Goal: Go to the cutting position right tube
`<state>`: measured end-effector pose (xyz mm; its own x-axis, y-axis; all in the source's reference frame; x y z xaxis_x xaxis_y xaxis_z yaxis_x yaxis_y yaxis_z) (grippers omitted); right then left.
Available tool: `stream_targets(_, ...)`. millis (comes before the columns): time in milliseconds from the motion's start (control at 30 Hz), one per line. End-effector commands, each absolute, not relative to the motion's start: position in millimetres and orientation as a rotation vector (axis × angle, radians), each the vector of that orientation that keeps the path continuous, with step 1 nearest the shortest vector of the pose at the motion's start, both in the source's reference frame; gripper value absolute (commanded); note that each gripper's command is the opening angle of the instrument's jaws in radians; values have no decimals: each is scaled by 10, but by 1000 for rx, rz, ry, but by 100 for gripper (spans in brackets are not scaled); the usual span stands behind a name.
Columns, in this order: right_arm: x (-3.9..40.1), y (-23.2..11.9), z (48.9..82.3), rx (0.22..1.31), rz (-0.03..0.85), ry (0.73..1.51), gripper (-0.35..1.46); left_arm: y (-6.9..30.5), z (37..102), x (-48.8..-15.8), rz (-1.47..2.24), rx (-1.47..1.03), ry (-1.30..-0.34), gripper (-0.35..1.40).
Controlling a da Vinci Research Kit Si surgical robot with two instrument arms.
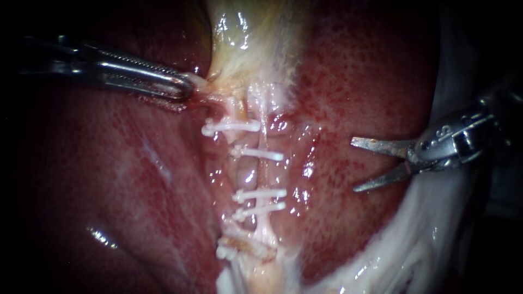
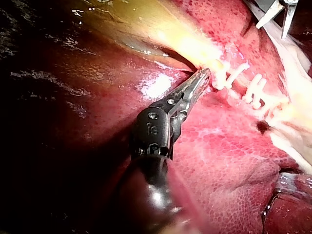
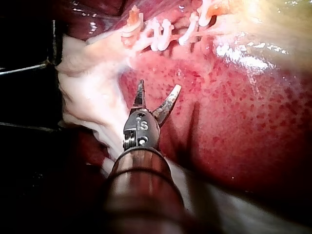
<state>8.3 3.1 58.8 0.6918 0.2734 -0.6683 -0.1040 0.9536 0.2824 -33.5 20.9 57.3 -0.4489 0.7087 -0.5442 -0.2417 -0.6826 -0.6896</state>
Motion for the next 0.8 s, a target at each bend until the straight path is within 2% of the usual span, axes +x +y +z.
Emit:
stream_targets(33, 83, 31, 588, 232, 212, 782, 144, 213, 567, -331, 2148, -1157, -721, -35)
stream_targets(167, 85, 31, 588, 231, 212, 782, 144, 232, 540, -311, 2133, -1153, -697, -35)
stream_targets(333, 86, 32, 588, 235, 213, 787, 144, 260, 502, -278, 2113, -1194, -622, -35)
stream_targets(433, 90, 33, 587, 248, 212, 801, 144, 264, 496, -270, 2114, -1196, -609, -35)
stream_targets(600, 109, 31, 587, 349, 190, 861, 144, 260, 500, -273, 2113, -1194, -599, -35)
stream_targets(800, 145, 24, 592, 492, 277, 893, 144, 258, 500, -274, 2113, -1192, -594, -35)
